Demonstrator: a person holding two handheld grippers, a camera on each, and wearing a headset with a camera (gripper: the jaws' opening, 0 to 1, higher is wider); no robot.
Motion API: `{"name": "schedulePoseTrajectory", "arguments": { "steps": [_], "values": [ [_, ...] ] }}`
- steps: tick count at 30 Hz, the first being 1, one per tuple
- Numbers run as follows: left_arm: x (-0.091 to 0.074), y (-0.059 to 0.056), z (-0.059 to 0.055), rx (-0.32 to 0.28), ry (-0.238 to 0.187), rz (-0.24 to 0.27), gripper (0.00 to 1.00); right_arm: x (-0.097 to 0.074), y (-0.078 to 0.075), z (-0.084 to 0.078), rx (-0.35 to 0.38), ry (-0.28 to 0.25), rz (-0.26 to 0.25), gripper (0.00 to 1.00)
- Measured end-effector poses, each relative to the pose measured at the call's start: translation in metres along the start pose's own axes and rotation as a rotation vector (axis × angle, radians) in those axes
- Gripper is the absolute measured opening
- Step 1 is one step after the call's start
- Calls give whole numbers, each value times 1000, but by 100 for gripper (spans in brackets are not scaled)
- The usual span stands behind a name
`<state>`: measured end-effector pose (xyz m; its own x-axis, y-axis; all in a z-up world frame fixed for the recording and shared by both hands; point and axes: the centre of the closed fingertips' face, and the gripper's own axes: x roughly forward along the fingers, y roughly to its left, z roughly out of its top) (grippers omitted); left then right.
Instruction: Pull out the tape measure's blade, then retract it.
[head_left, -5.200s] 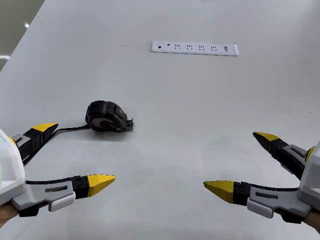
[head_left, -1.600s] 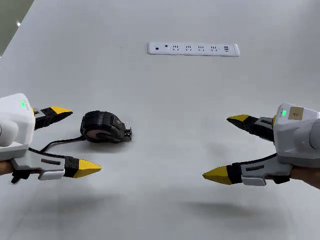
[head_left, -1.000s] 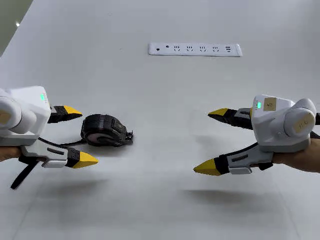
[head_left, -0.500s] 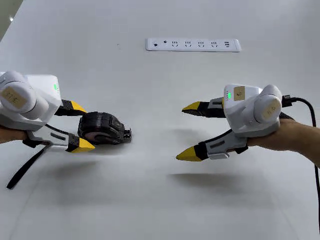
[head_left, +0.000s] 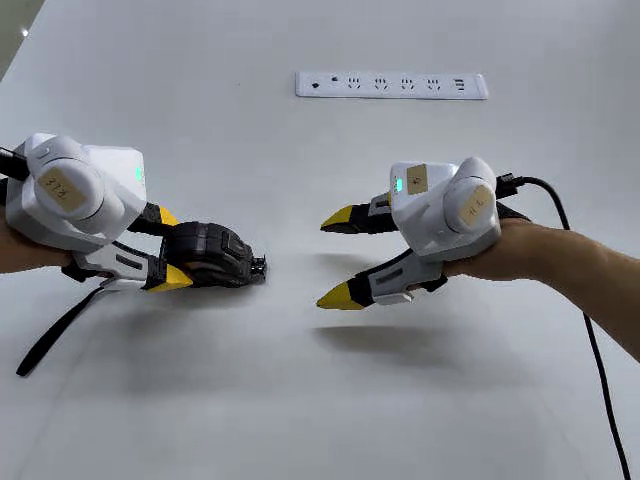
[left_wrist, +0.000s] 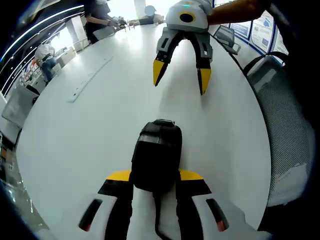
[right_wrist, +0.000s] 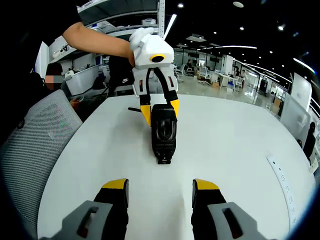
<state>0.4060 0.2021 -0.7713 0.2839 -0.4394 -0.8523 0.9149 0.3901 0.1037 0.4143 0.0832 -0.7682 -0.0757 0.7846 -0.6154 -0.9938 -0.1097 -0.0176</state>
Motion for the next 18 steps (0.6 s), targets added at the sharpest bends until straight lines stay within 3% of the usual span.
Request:
{"name": "schedulePoseTrajectory", "arguments": {
  "steps": [7,18],
  "values": [
    [1,1,-2,-4,0,-2,27,15,-3,3,-30,8,25,43],
    [1,2,-3,5,35,-24,25,36,-9,6,-57,27,39,33]
  ]
}}
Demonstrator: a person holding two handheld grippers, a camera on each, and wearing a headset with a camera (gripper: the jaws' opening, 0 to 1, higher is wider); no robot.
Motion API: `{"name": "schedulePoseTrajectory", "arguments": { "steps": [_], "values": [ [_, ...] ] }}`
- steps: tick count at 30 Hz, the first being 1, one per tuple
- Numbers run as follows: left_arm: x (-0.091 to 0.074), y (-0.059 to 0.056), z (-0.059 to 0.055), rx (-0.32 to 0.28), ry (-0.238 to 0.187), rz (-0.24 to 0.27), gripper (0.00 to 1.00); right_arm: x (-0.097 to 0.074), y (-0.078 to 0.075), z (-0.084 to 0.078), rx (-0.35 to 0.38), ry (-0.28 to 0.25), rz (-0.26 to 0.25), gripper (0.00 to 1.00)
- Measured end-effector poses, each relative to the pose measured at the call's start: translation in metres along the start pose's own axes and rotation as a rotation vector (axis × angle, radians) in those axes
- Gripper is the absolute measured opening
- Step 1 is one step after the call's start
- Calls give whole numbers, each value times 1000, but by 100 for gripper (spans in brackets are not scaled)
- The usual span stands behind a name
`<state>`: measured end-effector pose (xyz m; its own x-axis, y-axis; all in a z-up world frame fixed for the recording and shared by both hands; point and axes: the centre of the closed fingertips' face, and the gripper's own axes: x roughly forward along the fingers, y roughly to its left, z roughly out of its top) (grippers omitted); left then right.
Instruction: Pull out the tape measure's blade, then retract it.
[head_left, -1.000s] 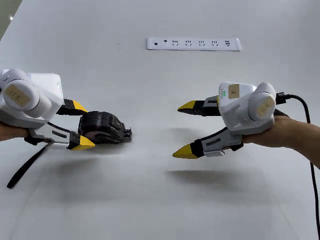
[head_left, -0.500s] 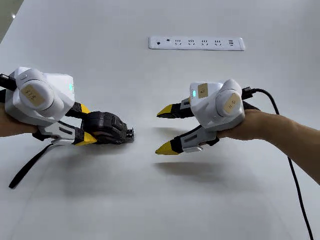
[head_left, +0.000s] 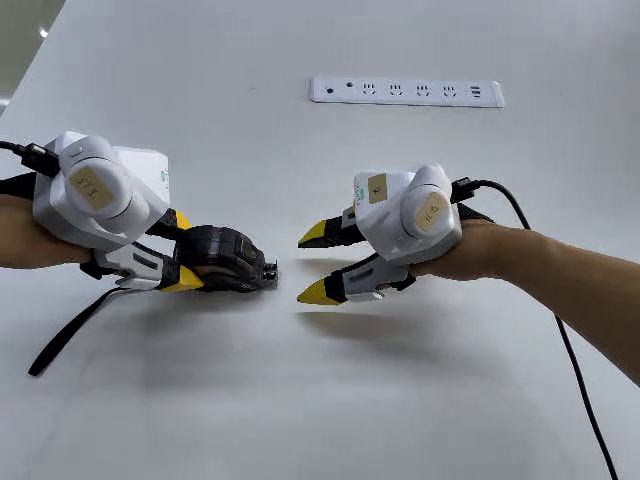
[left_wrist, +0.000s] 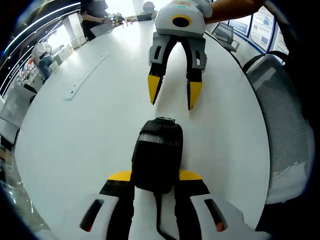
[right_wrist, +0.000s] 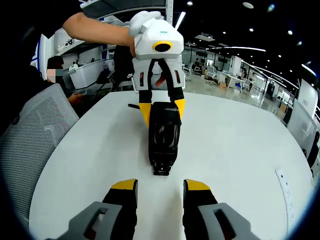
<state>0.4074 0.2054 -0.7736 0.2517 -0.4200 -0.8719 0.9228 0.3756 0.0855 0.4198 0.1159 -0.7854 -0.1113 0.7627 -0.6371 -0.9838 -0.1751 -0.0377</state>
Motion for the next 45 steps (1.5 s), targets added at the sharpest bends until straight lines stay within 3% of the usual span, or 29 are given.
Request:
{"name": "schedulePoseTrajectory", "arguments": {
  "steps": [8,19,30,45],
  "values": [
    [0,-1,-2,11,10,4,25,18,0,9,-20,-4,24,26],
    [1,-1,-3,-1,18,11,25,33,0,7,-37,23,31,14],
    [1,-1,-4,-9,10,8,25,35,-1,6,-34,30,24,11],
    [-1,-4,-5,-26,5,2,25,34,-1,4,-93,62,13,9]
  ]
}}
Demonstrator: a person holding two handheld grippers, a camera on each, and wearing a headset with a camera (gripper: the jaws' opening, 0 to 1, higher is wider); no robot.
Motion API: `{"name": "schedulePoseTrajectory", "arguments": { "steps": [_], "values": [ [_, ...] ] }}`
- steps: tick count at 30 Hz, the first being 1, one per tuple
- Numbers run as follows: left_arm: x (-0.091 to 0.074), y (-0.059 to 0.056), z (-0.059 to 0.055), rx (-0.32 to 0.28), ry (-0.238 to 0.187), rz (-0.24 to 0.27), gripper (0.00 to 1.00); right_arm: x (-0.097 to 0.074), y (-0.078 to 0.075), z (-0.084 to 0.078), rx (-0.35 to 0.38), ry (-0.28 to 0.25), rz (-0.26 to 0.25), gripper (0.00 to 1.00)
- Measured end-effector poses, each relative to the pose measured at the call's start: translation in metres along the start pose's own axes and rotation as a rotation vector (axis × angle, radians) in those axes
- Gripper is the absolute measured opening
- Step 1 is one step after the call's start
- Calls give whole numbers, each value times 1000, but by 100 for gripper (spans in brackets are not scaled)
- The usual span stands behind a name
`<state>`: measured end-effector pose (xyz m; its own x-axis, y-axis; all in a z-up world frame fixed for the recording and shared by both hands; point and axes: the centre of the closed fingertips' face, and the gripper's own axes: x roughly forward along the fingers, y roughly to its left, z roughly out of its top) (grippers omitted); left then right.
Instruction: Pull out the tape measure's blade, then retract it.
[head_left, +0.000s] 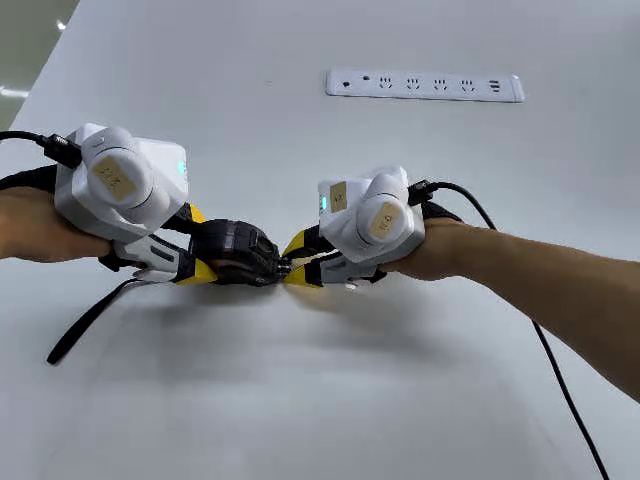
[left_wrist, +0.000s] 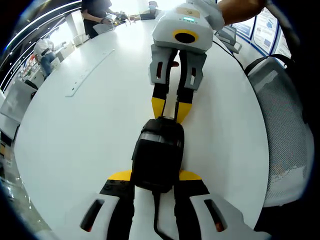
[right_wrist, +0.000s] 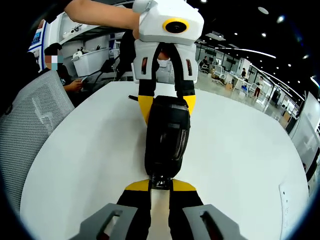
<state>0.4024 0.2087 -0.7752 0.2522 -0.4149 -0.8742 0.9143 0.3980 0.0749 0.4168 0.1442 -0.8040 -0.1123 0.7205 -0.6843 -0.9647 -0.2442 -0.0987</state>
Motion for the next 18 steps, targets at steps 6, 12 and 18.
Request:
{"name": "schedulePoseTrajectory", "arguments": {
  "steps": [6,12,18],
  "values": [
    [0,-1,0,-2,0,-1,25,-2,0,-1,-6,7,0,9],
    [0,-1,0,-6,-1,-2,25,-6,0,-6,-8,15,2,9],
    [-1,-3,-1,-12,-2,-3,25,-10,0,-9,-6,23,3,9]
  ]
}}
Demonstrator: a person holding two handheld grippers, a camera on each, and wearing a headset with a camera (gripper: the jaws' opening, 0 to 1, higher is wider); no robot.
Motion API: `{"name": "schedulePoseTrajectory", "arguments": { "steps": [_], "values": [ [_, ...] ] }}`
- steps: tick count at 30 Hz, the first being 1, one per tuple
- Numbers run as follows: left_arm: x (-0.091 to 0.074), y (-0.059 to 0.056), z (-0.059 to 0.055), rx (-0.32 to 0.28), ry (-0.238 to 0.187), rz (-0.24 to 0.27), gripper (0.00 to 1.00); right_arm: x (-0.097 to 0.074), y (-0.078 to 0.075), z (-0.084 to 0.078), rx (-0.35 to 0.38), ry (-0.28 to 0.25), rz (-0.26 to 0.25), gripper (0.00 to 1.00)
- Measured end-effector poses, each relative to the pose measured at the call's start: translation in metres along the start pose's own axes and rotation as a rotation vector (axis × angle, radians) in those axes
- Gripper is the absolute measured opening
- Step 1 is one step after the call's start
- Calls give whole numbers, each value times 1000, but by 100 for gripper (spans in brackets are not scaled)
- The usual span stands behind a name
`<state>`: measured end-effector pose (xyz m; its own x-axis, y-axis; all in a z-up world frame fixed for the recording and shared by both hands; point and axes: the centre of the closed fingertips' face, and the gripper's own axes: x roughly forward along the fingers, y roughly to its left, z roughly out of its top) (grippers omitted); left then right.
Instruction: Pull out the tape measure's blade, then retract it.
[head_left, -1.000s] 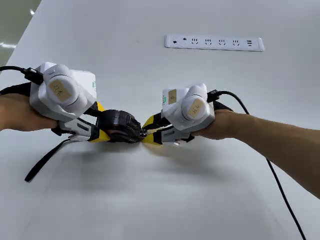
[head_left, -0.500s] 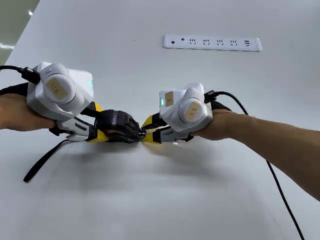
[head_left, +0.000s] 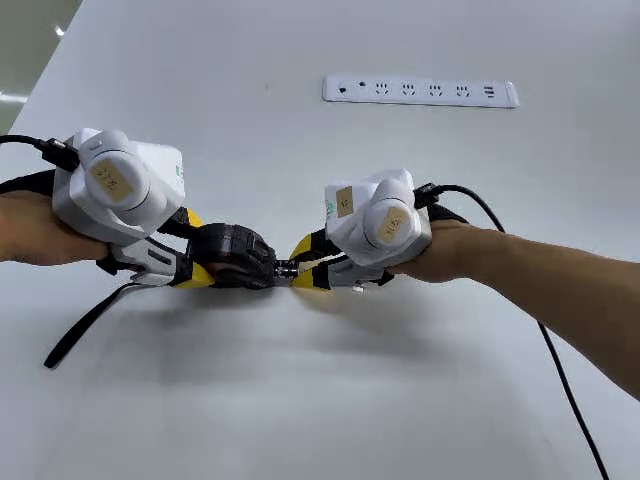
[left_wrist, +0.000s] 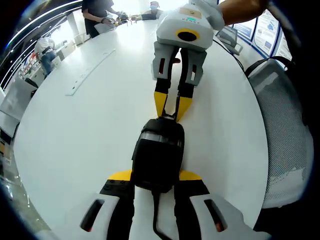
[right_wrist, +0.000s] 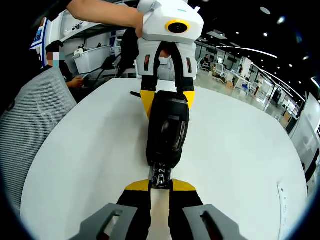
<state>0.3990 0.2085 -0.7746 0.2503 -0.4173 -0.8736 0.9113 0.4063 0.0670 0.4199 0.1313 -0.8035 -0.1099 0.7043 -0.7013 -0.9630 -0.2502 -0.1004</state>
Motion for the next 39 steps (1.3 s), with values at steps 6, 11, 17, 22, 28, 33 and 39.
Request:
{"name": "schedulePoseTrajectory", "arguments": {
  "steps": [6,11,17,22,28,33,39],
  "values": [
    [0,1,1,-4,2,-1,25,-5,0,-5,-1,10,0,9],
    [1,0,1,-7,2,-1,25,-9,1,-9,-4,16,0,9],
    [1,1,1,-11,2,-1,25,-13,1,-14,-3,23,-2,9],
    [1,0,2,-14,2,-2,25,-17,2,-18,-5,30,-3,9],
    [1,0,2,-18,1,-3,25,-23,3,-24,-3,40,-4,9],
    [1,0,2,-21,-1,-2,25,-28,3,-30,-3,46,-5,9],
    [1,0,2,-24,-1,-5,25,-35,3,-37,4,55,-5,9]
  ]
}}
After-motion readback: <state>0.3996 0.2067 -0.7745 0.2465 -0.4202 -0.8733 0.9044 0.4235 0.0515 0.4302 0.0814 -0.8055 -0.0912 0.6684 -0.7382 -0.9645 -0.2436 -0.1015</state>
